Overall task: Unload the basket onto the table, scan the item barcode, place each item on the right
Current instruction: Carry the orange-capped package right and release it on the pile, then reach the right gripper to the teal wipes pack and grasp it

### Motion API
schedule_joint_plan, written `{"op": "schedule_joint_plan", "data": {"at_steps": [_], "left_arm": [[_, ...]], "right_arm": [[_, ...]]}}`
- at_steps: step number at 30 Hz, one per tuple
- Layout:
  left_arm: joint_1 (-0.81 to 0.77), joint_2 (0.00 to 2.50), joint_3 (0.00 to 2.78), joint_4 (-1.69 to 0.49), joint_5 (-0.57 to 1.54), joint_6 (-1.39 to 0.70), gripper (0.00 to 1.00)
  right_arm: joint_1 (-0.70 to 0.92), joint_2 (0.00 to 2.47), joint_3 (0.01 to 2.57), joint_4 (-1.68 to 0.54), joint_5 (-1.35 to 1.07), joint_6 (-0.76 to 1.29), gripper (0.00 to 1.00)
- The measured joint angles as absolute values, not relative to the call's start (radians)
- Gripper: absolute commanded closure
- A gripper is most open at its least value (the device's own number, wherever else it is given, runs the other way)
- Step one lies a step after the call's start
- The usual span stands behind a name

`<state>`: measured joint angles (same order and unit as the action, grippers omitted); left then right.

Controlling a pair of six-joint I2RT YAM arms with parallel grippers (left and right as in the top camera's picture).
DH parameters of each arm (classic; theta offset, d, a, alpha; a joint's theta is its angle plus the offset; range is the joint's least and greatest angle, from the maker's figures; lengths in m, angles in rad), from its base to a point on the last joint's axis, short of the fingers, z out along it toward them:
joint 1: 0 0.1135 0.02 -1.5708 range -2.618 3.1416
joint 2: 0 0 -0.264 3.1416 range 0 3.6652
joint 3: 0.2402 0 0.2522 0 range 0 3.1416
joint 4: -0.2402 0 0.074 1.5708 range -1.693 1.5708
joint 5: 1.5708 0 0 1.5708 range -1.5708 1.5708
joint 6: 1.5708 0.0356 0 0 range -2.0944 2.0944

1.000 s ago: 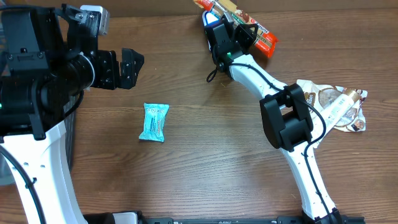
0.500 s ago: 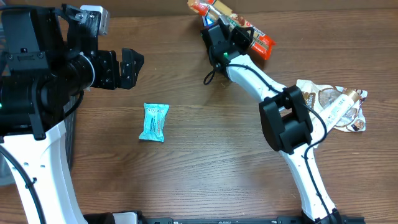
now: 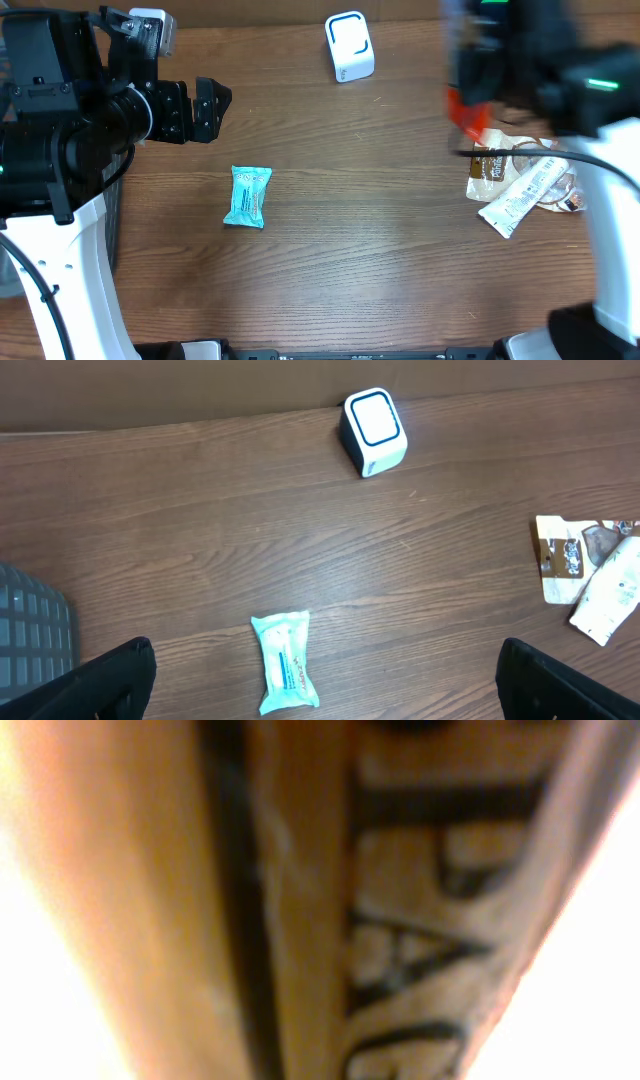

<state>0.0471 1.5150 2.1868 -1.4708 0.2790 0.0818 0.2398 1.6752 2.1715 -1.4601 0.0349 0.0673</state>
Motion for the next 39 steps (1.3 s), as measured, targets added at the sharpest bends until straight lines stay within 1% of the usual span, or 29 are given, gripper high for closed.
{"op": "schedule_joint_plan", "data": {"at_steps": [3, 6, 9, 12, 19, 20, 21, 27, 30, 31, 35, 37, 39], "left_arm": [[0.047, 1.515, 2.187, -1.47, 0.279, 0.082, 0.0], [0.047, 1.515, 2.187, -1.471, 0.279, 0.082, 0.0], [0.047, 1.515, 2.187, -1.472, 0.279, 0.082, 0.0], [0.047, 1.515, 2.187, -1.471, 0.279, 0.082, 0.0], [0.047, 1.515, 2.187, -1.471, 0.279, 0.082, 0.0], [0.047, 1.515, 2.187, -1.471, 0.279, 0.082, 0.0], [0.047, 1.515, 2.187, -1.471, 0.279, 0.082, 0.0], [0.047, 1.515, 2.187, -1.471, 0.279, 0.082, 0.0], [0.047, 1.515, 2.187, -1.471, 0.279, 0.082, 0.0], [0.047, 1.515, 2.187, -1.471, 0.279, 0.082, 0.01], [0.047, 1.515, 2.187, -1.471, 0.279, 0.082, 0.0], [0.047, 1.515, 2.187, -1.471, 0.279, 0.082, 0.0], [0.047, 1.515, 2.187, -1.471, 0.279, 0.082, 0.0]], "right_arm": [[0.081, 1.676, 2.154, -1.565, -0.078, 0.12, 0.96], [-0.017, 1.733, 2.063, -1.555, -0.144, 0.144, 0.96], [-0.094, 1.783, 1.916, -1.46, -0.194, 0.157, 0.96], [-0.162, 1.797, 1.732, -1.312, -0.22, 0.163, 0.96], [-0.227, 1.797, 1.404, -1.056, -0.231, 0.172, 0.95], [-0.229, 1.797, 1.377, -1.041, -0.233, 0.172, 0.9], [-0.23, 1.797, 1.356, -1.032, -0.236, 0.172, 0.8], [-0.266, 1.797, 1.322, -1.01, -0.247, 0.172, 0.77], [-0.289, 1.797, 1.322, -1.019, -0.246, 0.172, 0.67], [-0.298, 1.796, 1.325, -1.039, -0.247, 0.17, 0.59], [-0.306, 1.794, 1.374, -1.119, -0.247, 0.166, 0.46], [-0.307, 1.792, 1.415, -1.152, -0.246, 0.168, 0.43], [-0.307, 1.79, 1.517, -1.221, -0.243, 0.16, 0.43]]}}
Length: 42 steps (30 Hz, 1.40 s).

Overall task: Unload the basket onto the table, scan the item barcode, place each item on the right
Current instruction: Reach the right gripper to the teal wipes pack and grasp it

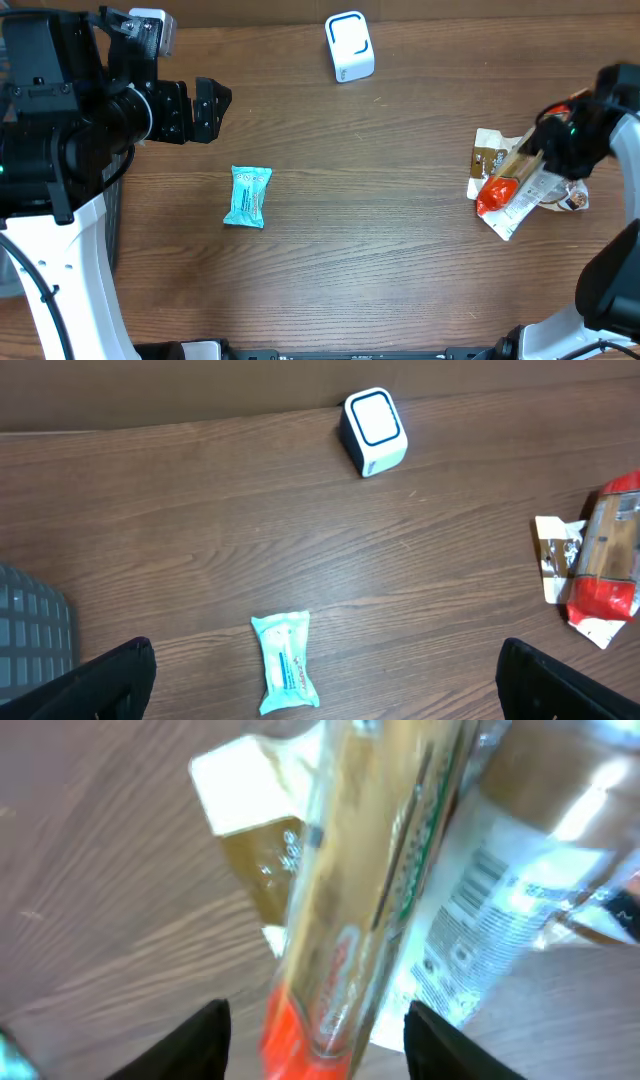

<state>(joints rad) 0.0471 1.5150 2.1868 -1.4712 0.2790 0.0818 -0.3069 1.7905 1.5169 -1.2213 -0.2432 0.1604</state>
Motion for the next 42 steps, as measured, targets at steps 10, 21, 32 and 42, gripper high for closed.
{"op": "schedule_joint_plan", "data": {"at_steps": [10, 21, 32, 42], "left_arm": [[0.047, 1.515, 2.187, -1.471, 0.279, 0.082, 0.01], [0.047, 1.515, 2.187, -1.471, 0.279, 0.082, 0.0], [0.047, 1.515, 2.187, -1.471, 0.279, 0.082, 0.0], [0.047, 1.515, 2.187, -1.471, 0.279, 0.082, 0.0]], "right_arm": [[-0.207, 1.753, 1.823, -1.285, -0.397, 0.156, 0.39], [0.319, 1.844, 1.735, -0.962, -0.522, 0.196, 0.3], [0.719, 2.096, 1.714, -0.743, -0.434, 0.401, 0.35], [0.891, 2.215, 1.711, -0.653, -0.24, 0.49, 0.49]]}}
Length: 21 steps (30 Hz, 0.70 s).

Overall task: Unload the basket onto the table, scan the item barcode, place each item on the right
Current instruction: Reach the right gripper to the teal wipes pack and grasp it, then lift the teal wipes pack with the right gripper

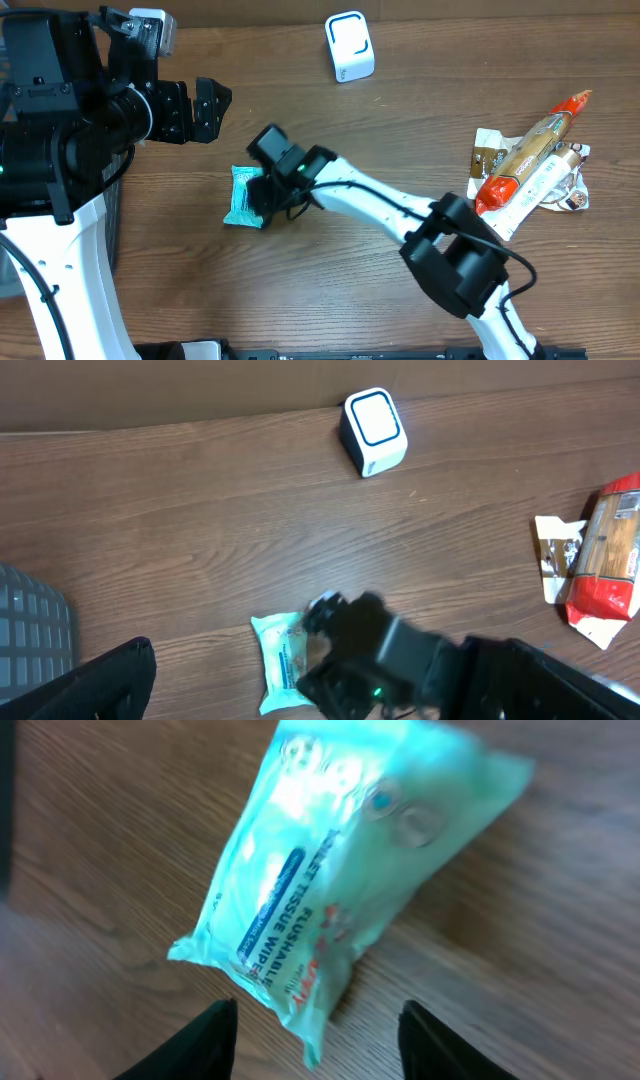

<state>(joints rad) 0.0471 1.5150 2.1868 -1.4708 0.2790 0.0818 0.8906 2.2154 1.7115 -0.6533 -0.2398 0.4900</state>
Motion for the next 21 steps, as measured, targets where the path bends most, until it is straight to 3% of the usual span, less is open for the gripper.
{"op": "schedule_joint_plan", "data": {"at_steps": [5, 12, 21], "left_arm": [[0.047, 1.515, 2.187, -1.471, 0.279, 0.082, 0.0], [0.047, 1.515, 2.187, -1.471, 0.279, 0.082, 0.0], [0.047, 1.515, 2.187, -1.471, 0.279, 0.082, 0.0]], "right_arm": [[0.93, 2.281, 1.711, -0.645, -0.223, 0.496, 0.61], [0.924, 2.286, 1.714, -0.647, -0.22, 0.5, 0.96], [0.903, 2.281, 1.715, -0.698, -0.231, 0.489, 0.96]]}}
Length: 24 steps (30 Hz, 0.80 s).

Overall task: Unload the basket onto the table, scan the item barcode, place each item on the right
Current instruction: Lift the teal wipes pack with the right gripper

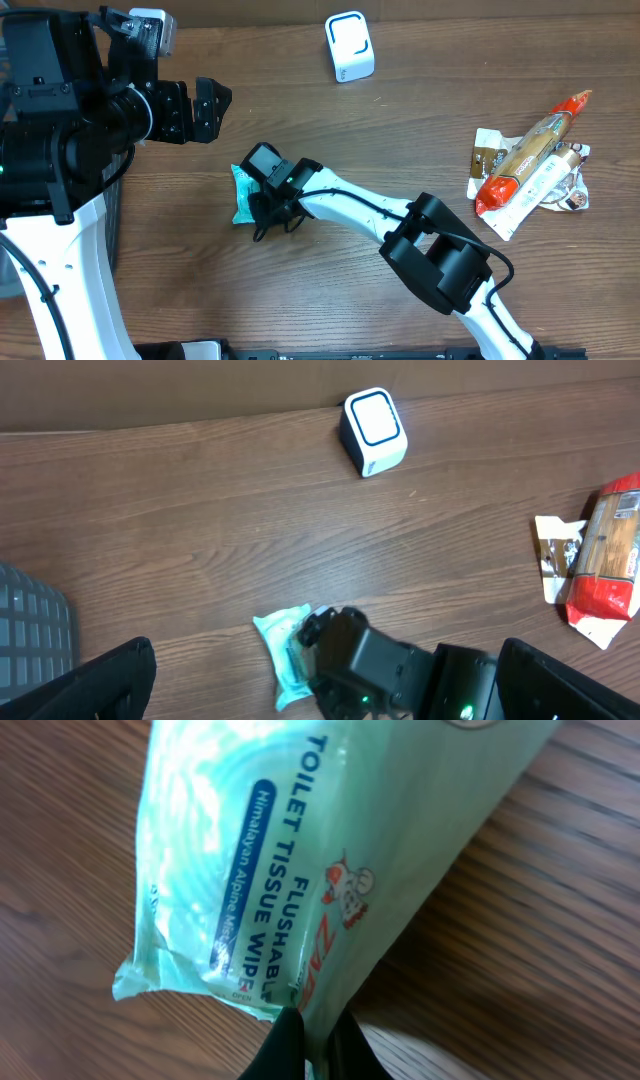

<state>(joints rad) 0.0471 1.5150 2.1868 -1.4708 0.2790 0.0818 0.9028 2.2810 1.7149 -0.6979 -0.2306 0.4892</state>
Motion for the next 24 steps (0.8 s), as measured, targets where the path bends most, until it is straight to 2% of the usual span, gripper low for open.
{"op": "schedule_joint_plan", "data": {"at_steps": [5, 11, 17, 24], "left_arm": [[0.047, 1.515, 2.187, -1.471, 0.279, 0.082, 0.0], [0.047, 1.515, 2.187, -1.471, 0.279, 0.082, 0.0], [0.047, 1.515, 2.187, -1.471, 0.279, 0.082, 0.0], [0.047, 1.515, 2.187, -1.47, 0.279, 0.082, 0.0]], "right_arm": [[0.838, 2.245, 1.713, -0.817, -0.204, 0.447, 0.96], [0.768, 2.122, 1.707, -0.999, 0.022, 0.4, 0.96], [0.846, 2.028, 1.713, -1.259, 0.398, 0.378, 0.97], [0.906, 2.101, 1.711, -1.46, 0.616, 0.382, 0.97]]}}
